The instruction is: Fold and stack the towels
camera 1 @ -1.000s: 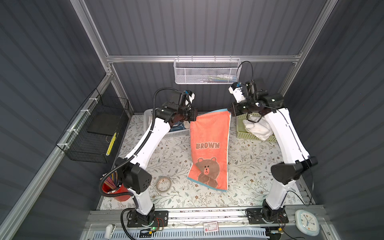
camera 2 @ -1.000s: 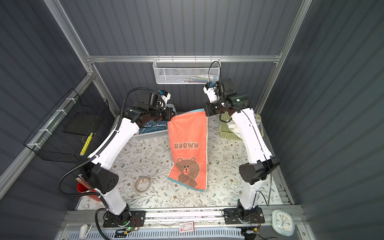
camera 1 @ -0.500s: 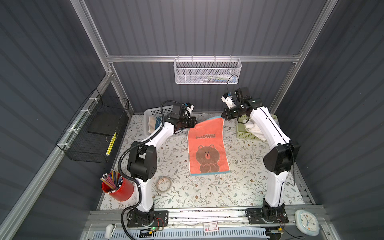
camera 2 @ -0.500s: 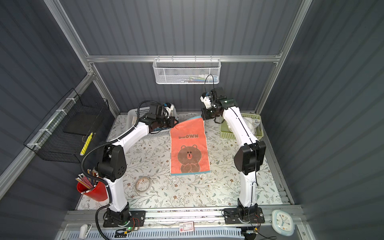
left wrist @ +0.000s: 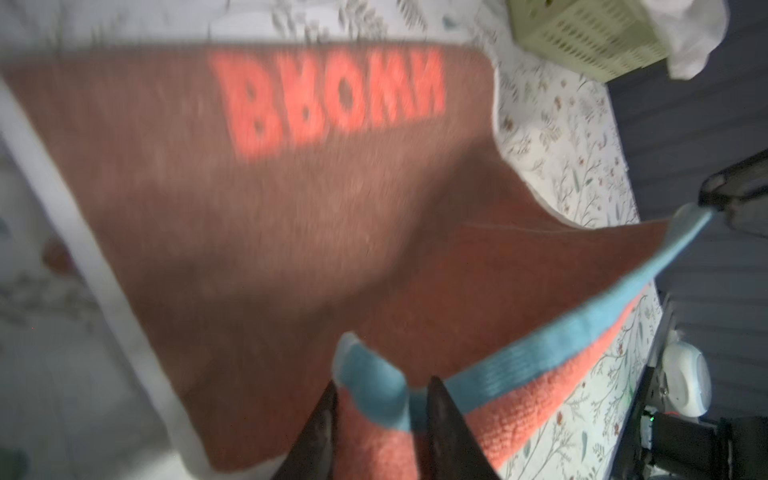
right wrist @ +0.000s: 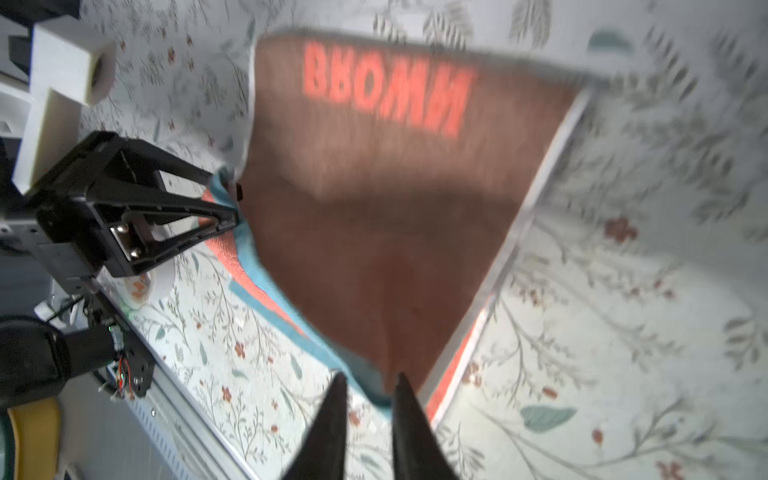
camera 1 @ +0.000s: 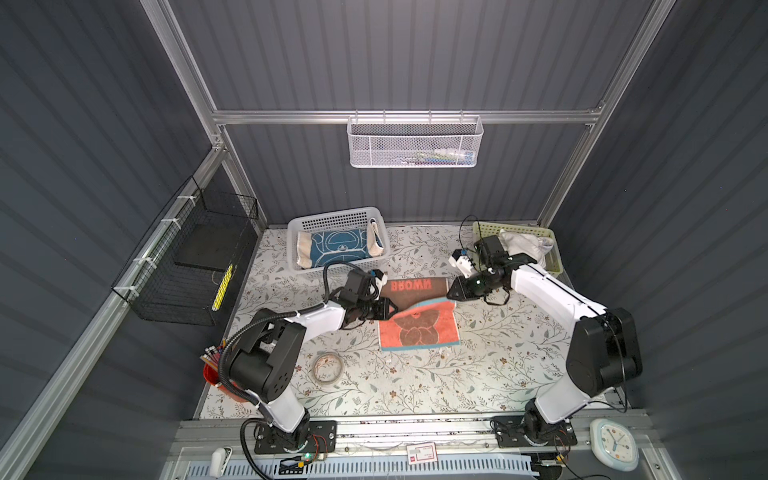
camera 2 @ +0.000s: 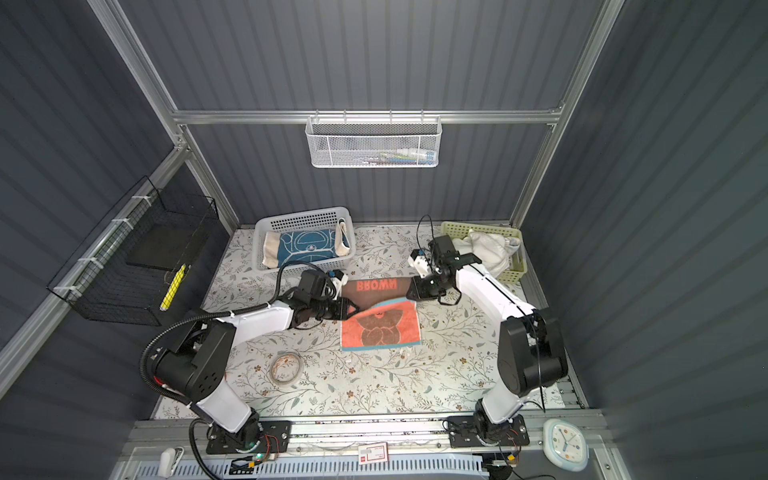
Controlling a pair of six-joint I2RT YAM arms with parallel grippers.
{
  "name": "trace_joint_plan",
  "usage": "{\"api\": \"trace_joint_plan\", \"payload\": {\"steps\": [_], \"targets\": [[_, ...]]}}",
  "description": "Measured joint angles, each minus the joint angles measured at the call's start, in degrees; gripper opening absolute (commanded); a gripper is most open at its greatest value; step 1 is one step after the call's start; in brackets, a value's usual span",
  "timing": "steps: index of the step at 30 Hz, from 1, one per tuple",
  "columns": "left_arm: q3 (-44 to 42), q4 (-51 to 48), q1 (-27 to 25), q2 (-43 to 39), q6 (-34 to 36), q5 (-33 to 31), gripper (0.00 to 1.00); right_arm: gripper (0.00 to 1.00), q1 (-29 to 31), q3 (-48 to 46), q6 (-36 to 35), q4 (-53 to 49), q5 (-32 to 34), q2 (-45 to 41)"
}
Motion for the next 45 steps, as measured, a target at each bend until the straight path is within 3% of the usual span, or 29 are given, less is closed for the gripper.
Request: {"api": "trace_joint_plan", "payload": {"steps": [3, 7, 15, 22, 28, 40, 45], "targets": [[-5.49, -0.83, -0.85, -4.90, -2.34, -2.12, 0.48, 0.44, -0.02, -4.83, 1.55, 0.04, -1.38, -3.78], [-5.75, -2.75, -0.76, -10.16, -3.17, -5.31, 0.47, 0.45, -0.02, -5.77, 3.28, 0.98, -1.49, -6.21], [5.88, -10.62, -0.68, -4.11, -3.58, -7.69, 0.43, 0.46, 0.04, -2.97, 7.34, 1.99, -0.57, 1.79], [5.73, -18.51, -0.68, -3.56, -9.22, -10.23, 0.47, 0.49, 1.33, -5.33, 11.87, 0.44, 2.16, 3.28], [2.12, -20.00, -0.68, -2.62, -13.16, -6.27, 0.45, 0.50, 3.74, -10.25, 15.65, -1.09, 3.74, 3.32], [0.07, -18.49, -0.68, -0.66, -15.93, 0.37, 0.33, 0.39, 4.81, -10.56, 18.23, -0.72, 4.74, 6.23], [-0.11, -18.23, -0.68, -0.55, -16.20, 1.11, 0.22, 0.39, 4.81, -9.92, 18.23, -0.72, 5.51, 7.65]]}}
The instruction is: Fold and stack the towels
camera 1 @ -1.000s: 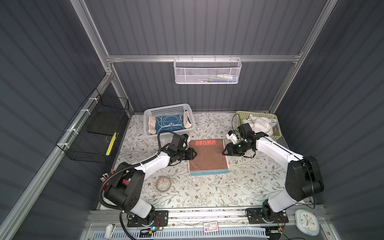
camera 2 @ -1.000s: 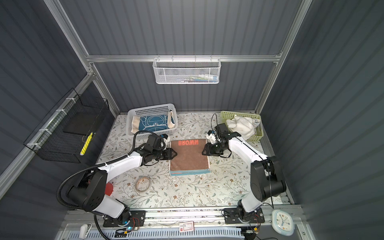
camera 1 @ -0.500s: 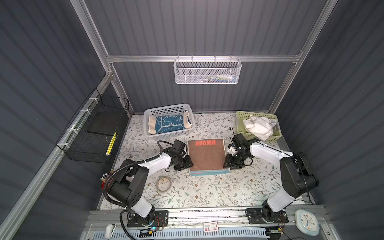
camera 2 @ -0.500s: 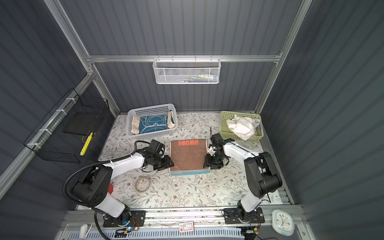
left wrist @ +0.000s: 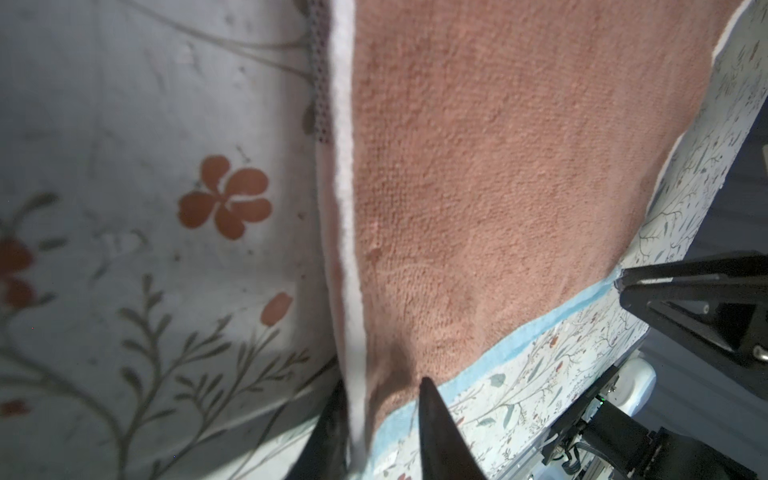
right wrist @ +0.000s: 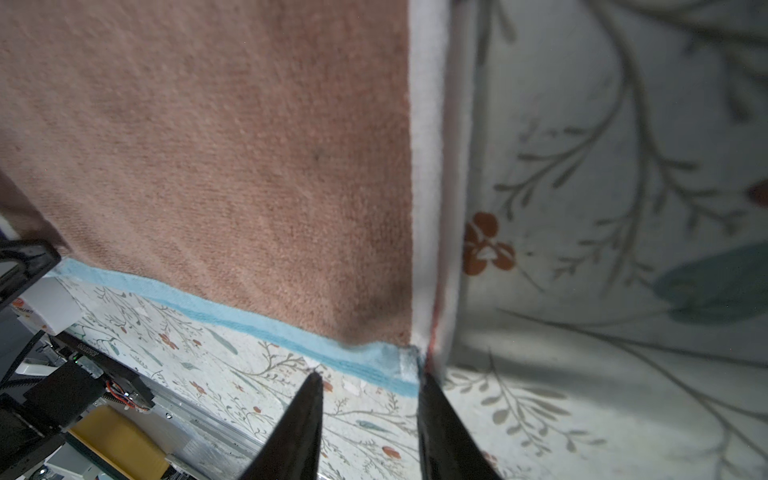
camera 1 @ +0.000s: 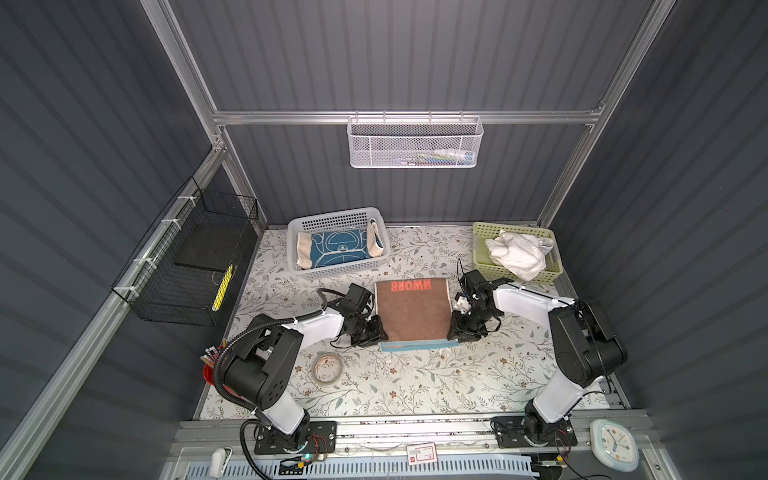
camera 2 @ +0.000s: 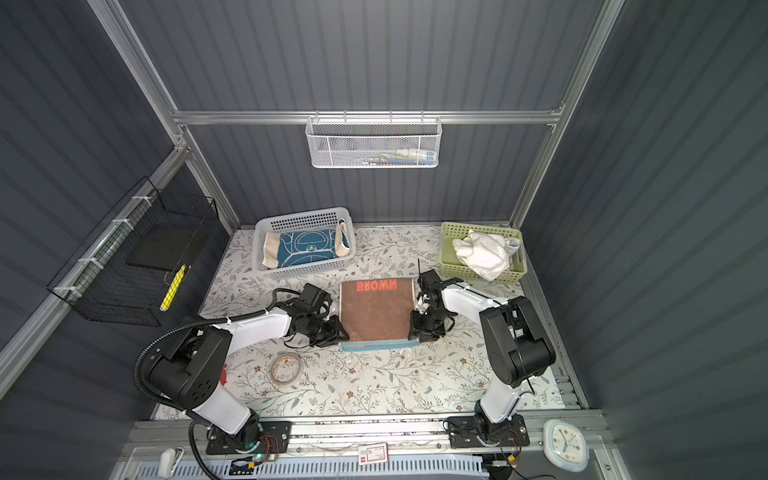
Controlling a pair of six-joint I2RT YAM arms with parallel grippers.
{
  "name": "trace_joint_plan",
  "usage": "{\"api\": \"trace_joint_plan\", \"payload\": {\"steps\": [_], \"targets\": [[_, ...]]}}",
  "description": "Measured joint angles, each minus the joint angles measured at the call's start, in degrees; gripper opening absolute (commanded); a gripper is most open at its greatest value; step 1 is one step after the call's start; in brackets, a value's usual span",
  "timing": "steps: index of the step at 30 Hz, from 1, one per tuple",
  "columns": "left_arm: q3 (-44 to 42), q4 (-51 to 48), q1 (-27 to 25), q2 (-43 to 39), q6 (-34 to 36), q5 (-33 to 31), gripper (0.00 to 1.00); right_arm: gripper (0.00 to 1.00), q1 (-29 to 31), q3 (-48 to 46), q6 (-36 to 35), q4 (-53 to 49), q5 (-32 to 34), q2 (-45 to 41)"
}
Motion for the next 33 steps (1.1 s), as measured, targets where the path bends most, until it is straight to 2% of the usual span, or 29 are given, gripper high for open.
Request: {"api": "trace_joint_plan", "payload": {"steps": [4, 9, 15, 24, 25, 28, 30, 33], "targets": [[-0.04, 0.00, 0.00, 0.00, -0.17, 0.15, 0.10, 0.30, 0.00, 0.61, -0.11, -0.02, 0.35, 0.42], [-0.04, -0.02, 0.00, 0.00, 0.07, 0.15, 0.00, 0.16, 0.00, 1.33, -0.33, -0.11, 1.01, 0.42], [-0.02, -0.76, 0.00, -0.04, 0.33, 0.13, 0.00, 0.00, 0.00, 1.79, -0.61, -0.44, 1.53, 0.24], [0.63, -3.91, 0.00, -0.81, 1.46, 0.13, 0.01, 0.00, 0.07, 1.86, -0.66, -2.36, 2.08, -6.16], [0.81, -4.15, 0.00, -0.92, 1.55, 0.13, 0.03, 0.00, 0.07, 1.86, -0.66, -2.62, 2.08, -6.67], [1.01, -4.68, 0.00, -1.60, 1.77, 0.11, 0.18, 0.17, 0.07, 1.84, -0.63, -3.34, 2.86, -7.76], [1.01, -5.14, 0.00, -2.01, 1.92, 0.09, 0.29, 0.36, 0.07, 1.77, -0.57, -3.45, 3.37, -7.67], [1.01, -5.62, 0.00, -2.10, 2.38, 0.04, 0.32, 0.41, 0.07, 1.51, -0.46, -3.15, 3.52, -6.58]]}}
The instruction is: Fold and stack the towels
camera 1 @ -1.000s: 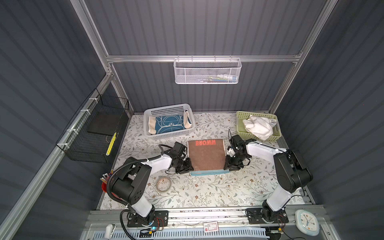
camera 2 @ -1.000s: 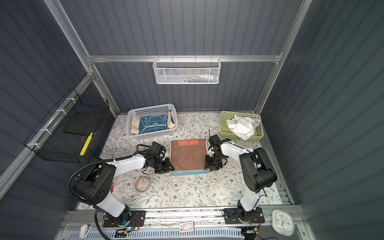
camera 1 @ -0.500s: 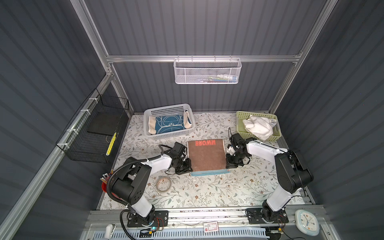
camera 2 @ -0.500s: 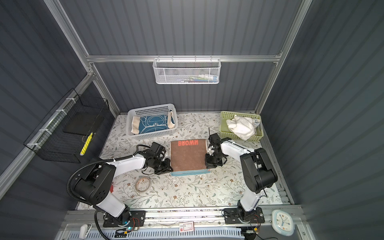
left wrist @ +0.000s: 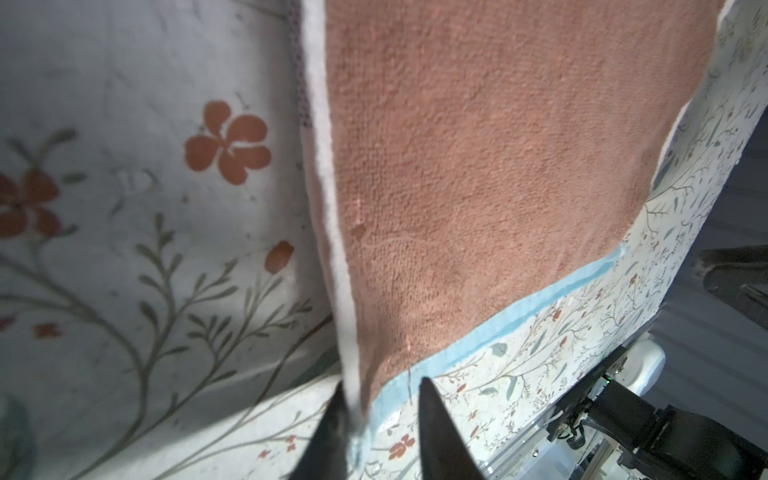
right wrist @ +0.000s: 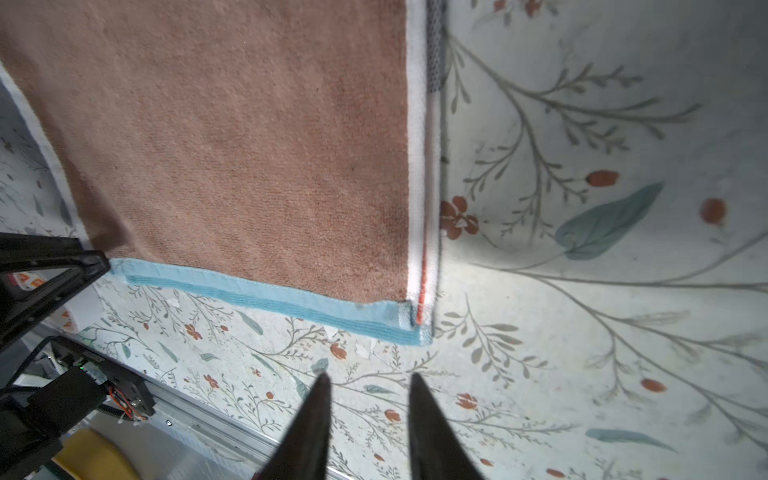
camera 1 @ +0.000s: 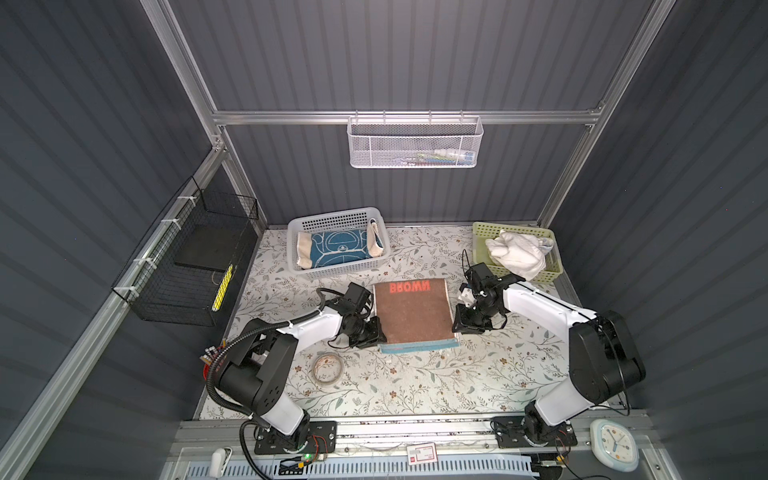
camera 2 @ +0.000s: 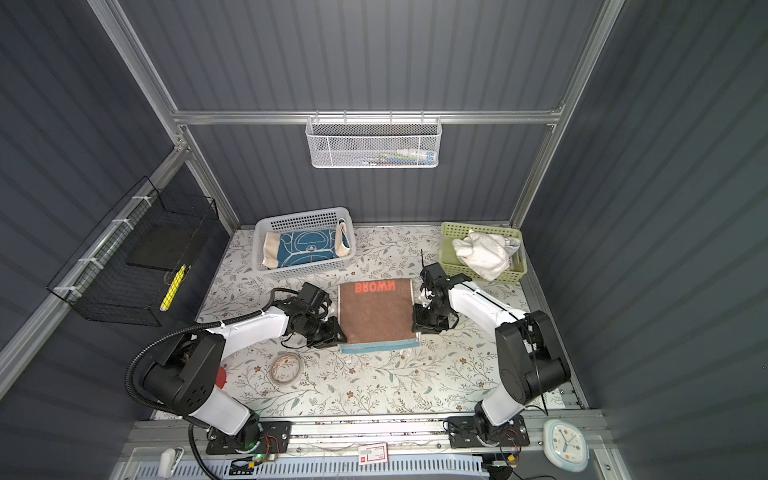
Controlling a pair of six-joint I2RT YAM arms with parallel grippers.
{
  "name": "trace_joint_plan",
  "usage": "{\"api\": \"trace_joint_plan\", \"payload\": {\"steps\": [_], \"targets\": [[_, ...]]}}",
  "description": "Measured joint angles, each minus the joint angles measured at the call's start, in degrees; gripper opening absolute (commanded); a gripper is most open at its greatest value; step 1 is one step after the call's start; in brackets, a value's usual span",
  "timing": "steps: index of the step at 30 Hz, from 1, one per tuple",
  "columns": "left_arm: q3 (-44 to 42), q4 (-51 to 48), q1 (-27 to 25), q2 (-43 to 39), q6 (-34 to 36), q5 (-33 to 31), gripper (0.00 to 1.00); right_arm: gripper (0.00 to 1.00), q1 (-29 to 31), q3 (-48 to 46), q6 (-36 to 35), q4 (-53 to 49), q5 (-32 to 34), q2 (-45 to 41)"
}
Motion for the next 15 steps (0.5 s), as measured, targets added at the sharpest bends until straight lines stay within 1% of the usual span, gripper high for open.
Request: {"api": "trace_joint_plan", "payload": {"steps": [3, 9, 15], "targets": [[0.00, -0.52, 0.00, -0.11, 0.02, -0.20, 0.31, 0.40, 0.04, -0.15, 0.26, 0.68, -0.50, 2.32], [0.00, -0.79, 0.00, -0.85, 0.04, -0.44, 0.26, 0.35, 0.35, -0.04, 0.48, 2.12, -1.60, 6.67], [0.00, -0.79, 0.00, -0.83, 0.04, -0.39, 0.24, 0.35, 0.63, 0.31, 0.44, 2.47, -1.97, 8.57]]}}
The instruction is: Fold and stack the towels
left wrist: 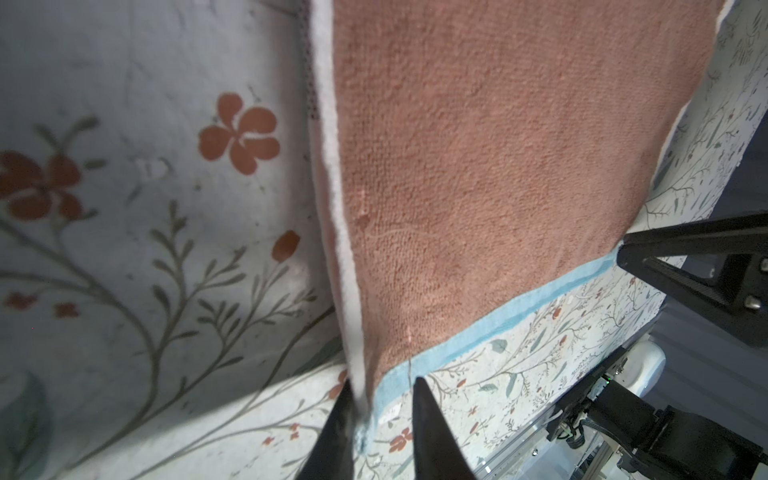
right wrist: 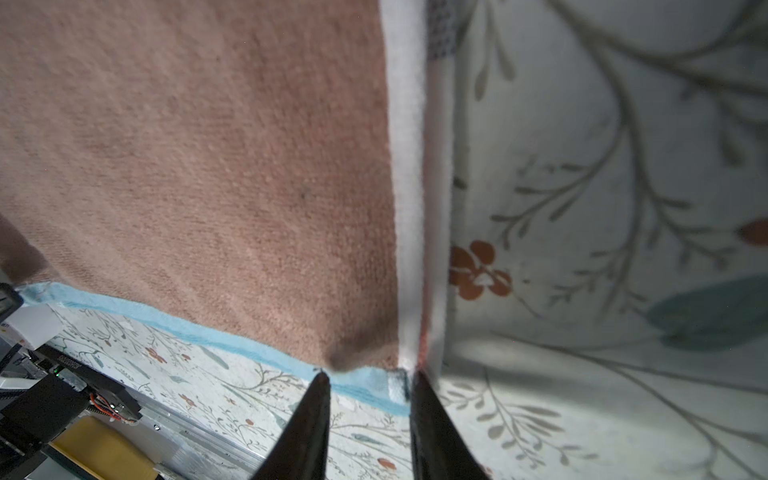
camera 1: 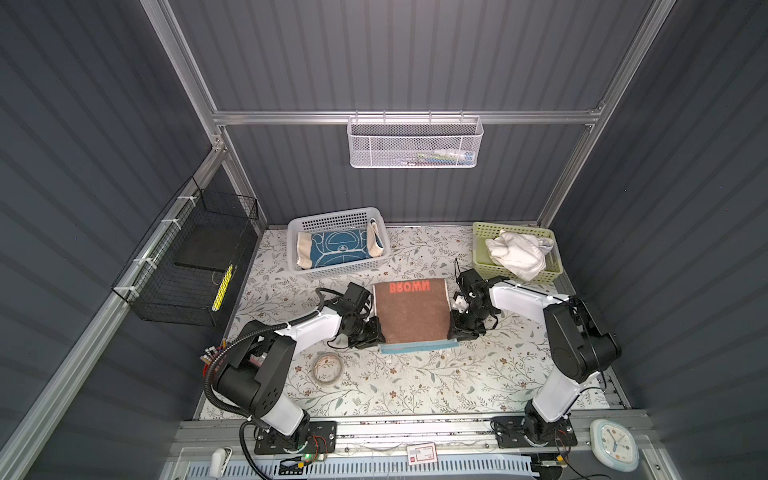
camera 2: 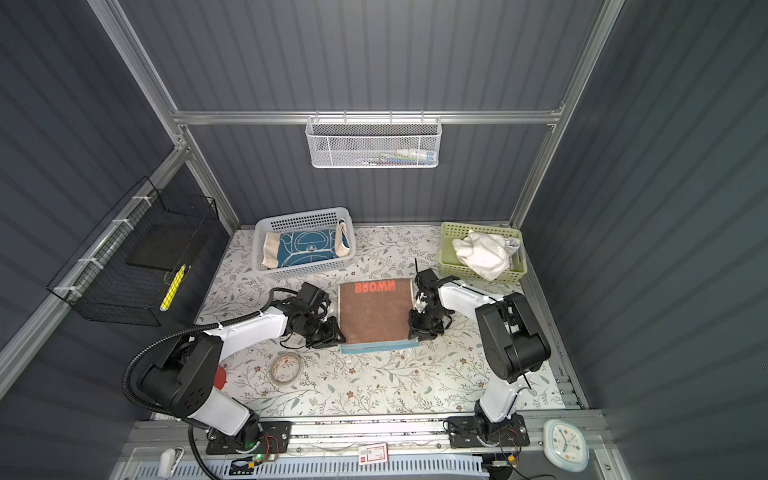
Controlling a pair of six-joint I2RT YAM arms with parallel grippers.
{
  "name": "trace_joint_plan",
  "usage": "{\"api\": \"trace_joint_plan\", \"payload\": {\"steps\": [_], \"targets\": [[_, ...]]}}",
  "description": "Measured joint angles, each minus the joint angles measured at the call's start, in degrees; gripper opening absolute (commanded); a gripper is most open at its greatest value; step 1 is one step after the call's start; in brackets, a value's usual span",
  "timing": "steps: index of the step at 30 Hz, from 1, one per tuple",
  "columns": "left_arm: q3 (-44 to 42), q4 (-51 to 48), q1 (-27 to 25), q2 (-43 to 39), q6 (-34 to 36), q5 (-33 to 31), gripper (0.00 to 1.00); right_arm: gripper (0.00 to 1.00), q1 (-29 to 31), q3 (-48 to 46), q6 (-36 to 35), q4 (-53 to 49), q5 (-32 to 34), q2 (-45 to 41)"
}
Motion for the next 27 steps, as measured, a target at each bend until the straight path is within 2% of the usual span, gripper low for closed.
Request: {"api": "trace_joint_plan", "payload": {"steps": [2, 6, 9, 15, 24, 25, 27], "targets": [[0.00, 0.02, 0.00, 0.00, 0.02, 0.02, 0.17, 0.32, 0.11, 0.00, 0.00, 0.02, 0.00, 0.09], [0.00, 0.00, 0.00, -0.02, 0.37, 0.04, 0.06, 0.16, 0.35, 0.07, 0.00, 0.11, 0.07, 0.11], [0.00, -0.02, 0.00, -0.02, 0.57, 0.09, 0.00, 0.08, 0.37, 0.31, 0.00, 0.07, 0.37, 0.09], [0.11, -0.28, 0.11, -0.02, 0.66, 0.28, 0.00, 0.00, 0.37, 0.72, -0.24, -0.81, 1.86, -1.73], [1.33, -1.51, 0.11, -1.05, 0.63, 1.38, 0.00, 0.00, 0.37, 1.01, -0.26, -3.39, 3.10, -7.80], [1.38, -1.51, 0.11, -1.33, 0.63, 1.62, 0.00, 0.03, 0.37, 1.01, -0.24, -3.65, 3.17, -8.44], [1.42, -1.44, 0.11, -1.77, 0.63, 2.05, 0.00, 0.15, 0.37, 1.01, -0.26, -4.00, 3.37, -9.44]]}}
